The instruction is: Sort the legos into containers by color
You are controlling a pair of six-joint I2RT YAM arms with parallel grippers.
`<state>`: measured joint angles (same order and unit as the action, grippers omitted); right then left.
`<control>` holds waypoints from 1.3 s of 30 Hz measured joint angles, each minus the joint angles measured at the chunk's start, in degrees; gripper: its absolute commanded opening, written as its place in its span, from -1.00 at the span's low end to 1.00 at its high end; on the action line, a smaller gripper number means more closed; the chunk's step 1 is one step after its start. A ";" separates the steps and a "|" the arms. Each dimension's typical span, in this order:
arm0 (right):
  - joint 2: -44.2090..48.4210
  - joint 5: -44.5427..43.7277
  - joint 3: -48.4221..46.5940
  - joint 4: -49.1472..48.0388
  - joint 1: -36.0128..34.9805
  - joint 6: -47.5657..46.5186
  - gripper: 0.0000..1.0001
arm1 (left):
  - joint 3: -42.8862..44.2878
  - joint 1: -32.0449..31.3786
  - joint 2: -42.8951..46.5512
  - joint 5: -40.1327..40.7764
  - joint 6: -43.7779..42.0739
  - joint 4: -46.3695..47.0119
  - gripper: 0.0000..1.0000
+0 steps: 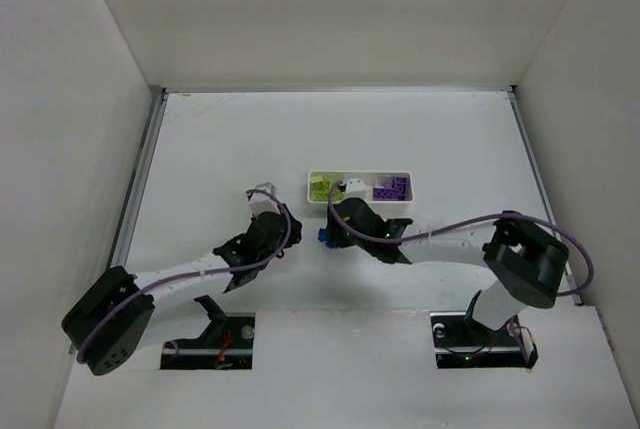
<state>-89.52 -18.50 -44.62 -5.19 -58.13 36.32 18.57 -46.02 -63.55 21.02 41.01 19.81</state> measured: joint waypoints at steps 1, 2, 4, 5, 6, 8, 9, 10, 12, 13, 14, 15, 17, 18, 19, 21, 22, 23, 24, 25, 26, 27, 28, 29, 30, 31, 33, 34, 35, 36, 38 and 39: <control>-1.09 -0.35 -1.14 1.11 -0.09 0.17 -0.13 | -0.66 0.59 0.31 -0.17 0.20 0.39 -0.34; -1.88 -0.90 -2.05 2.32 -0.11 0.35 -0.15 | -1.31 1.18 0.57 -0.48 0.42 0.87 -0.34; -3.04 -2.38 -3.82 4.85 -0.44 0.81 -0.17 | -2.49 2.21 0.87 -1.27 0.85 1.73 -0.34; -3.45 -3.08 -4.52 5.90 -0.72 1.03 -0.18 | -2.99 2.62 1.03 -1.60 0.98 2.08 -0.34; -3.82 -3.80 -5.22 6.97 -1.11 1.22 -0.19 | -3.48 2.95 1.18 -1.88 1.07 2.34 -0.33; -4.52 -4.59 -6.36 8.70 -1.75 1.66 -0.21 | -4.24 3.54 1.44 -2.62 1.31 3.15 -0.33; -5.01 -4.85 -6.97 9.40 -2.05 1.90 -0.22 | -4.44 3.80 1.49 -3.02 1.33 3.61 -0.33; -5.57 -5.07 -7.50 9.97 -2.27 2.14 -0.22 | -4.59 4.02 1.49 -3.28 1.36 4.02 -0.33; -6.82 -5.16 -8.46 10.84 -2.34 2.62 -0.23 | -4.74 4.48 1.49 -3.98 1.40 4.70 -0.33; -7.48 -5.18 -8.79 11.10 -2.34 2.93 -0.25 | -4.74 4.61 1.49 -4.20 1.40 4.87 -0.33; -8.02 -5.20 -8.94 11.32 -2.34 3.10 -0.27 | -4.76 4.74 1.49 -4.46 1.44 5.18 -0.33; -8.44 -5.25 -8.96 11.50 -2.34 3.32 -0.31 | -4.90 4.90 1.49 -4.66 1.46 5.62 -0.33; -8.87 -5.57 -8.96 12.48 -2.34 3.82 -0.42 | -5.29 4.98 1.49 -5.09 1.49 6.25 -0.33; -8.90 -5.75 -8.96 12.94 -2.34 4.09 -0.46 | -5.57 5.03 1.55 -5.35 1.49 6.62 -0.32; -8.90 -6.08 -8.98 13.16 -2.34 4.28 -0.49 | -5.90 5.03 1.73 -5.68 1.51 6.95 -0.32; -8.87 -6.69 -8.98 13.40 -2.34 4.63 -0.51 | -6.23 4.98 2.27 -6.23 1.49 7.15 -0.31; -8.76 -6.86 -8.98 13.62 -2.36 4.68 -0.51 | -6.29 4.94 2.56 -6.49 1.49 7.30 -0.31; -8.59 -7.06 -8.98 13.81 -2.43 4.70 -0.51 | -6.32 4.85 2.78 -6.64 1.49 7.52 -0.30; -8.22 -7.23 -8.96 14.03 -2.54 4.72 -0.51 | -6.32 4.76 3.04 -6.86 1.49 7.72 -0.29; -7.56 -7.34 -8.94 14.23 -2.69 4.72 -0.52 | -6.32 4.55 3.26 -6.99 1.49 7.87 -0.29; -6.56 -7.43 -8.87 14.40 -2.84 4.72 -0.52 | -6.32 4.33 3.37 -7.10 1.46 8.00 -0.28; -5.22 -7.54 -8.85 14.64 -3.06 4.72 -0.52 | -6.32 3.96 3.39 -7.28 1.44 8.17 -0.28; -3.69 -7.61 -8.81 14.75 -3.13 4.70 -0.52 | -6.32 3.54 3.32 -7.37 1.42 8.24 -0.27; -2.10 -7.63 -8.79 14.75 -3.17 4.68 -0.52 | -6.32 3.15 3.28 -7.50 1.40 8.26 -0.27; -0.31 -7.65 -8.72 14.71 -3.23 4.66 -0.52 | -6.29 2.60 3.06 -7.52 1.36 8.28 -0.27; 1.49 -7.65 -8.59 14.56 -3.28 4.61 -0.52 | -6.19 2.05 2.60 -7.54 1.25 8.26 -0.27; 4.83 -7.63 -8.22 14.03 -2.86 4.20 -0.52 | -5.64 0.96 1.29 -7.52 1.03 8.26 -0.26; 5.97 -7.56 -8.09 13.77 -2.47 3.78 -0.52 | -5.27 0.42 0.55 -7.52 0.94 8.26 -0.26; 6.75 -7.52 -8.04 13.44 -1.73 3.26 -0.52 | -4.90 -0.09 -0.11 -7.48 0.81 8.24 -0.26; 7.23 -7.32 -8.04 12.90 -0.55 2.62 -0.52 | -4.48 -0.63 -0.83 -7.45 0.70 8.24 -0.26; 7.34 -6.84 -8.02 11.45 2.64 1.40 -0.52 | -3.54 -1.62 -2.08 -7.37 0.35 8.26 -0.26; 7.23 -6.38 -8.00 10.75 4.63 0.83 -0.52 | -3.04 -2.14 -2.67 -7.23 0.17 8.26 -0.26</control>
<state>-82.28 -24.88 -52.62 5.56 -53.49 37.15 15.53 -48.16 -66.22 13.78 41.19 28.08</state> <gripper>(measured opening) 0.263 0.368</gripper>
